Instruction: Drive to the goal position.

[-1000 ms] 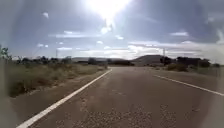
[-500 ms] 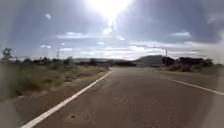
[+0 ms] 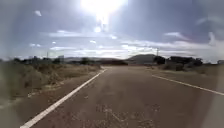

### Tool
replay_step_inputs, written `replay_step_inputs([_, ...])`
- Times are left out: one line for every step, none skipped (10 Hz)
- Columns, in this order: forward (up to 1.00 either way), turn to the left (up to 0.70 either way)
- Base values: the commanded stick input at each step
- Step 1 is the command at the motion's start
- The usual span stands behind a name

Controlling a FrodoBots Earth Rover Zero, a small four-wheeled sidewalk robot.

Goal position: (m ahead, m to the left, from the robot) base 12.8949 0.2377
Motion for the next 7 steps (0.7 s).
replay_step_inputs([1.0, 0.0])
replay_step_inputs([1.0, 0.0])
replay_step_inputs([1.0, 0.0])
replay_step_inputs([1.0, 0.0])
replay_step_inputs([1.0, 0.0])
replay_step_inputs([1.0, 0.0])
replay_step_inputs([1.0, 0.0])
